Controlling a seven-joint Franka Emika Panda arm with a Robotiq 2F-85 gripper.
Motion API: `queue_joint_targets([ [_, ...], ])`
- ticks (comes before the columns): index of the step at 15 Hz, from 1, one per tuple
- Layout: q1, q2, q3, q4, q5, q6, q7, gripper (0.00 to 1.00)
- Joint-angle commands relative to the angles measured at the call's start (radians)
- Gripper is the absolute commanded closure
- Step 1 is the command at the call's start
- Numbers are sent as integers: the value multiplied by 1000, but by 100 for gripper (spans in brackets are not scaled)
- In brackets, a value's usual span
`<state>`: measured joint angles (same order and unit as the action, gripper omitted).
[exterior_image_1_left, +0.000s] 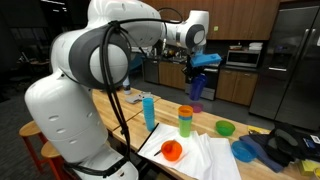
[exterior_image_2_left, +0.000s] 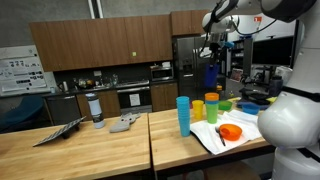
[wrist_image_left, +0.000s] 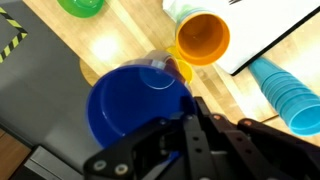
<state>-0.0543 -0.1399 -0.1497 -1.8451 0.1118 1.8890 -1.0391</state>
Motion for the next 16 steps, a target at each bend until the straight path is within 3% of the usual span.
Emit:
queue_joint_targets([
  [1, 1, 41, 2, 80, 41, -115, -30, 98],
  [7, -3, 59, 16, 104, 29, -176, -25, 98],
  [16, 5, 40, 59, 46, -34, -182, -20, 98],
])
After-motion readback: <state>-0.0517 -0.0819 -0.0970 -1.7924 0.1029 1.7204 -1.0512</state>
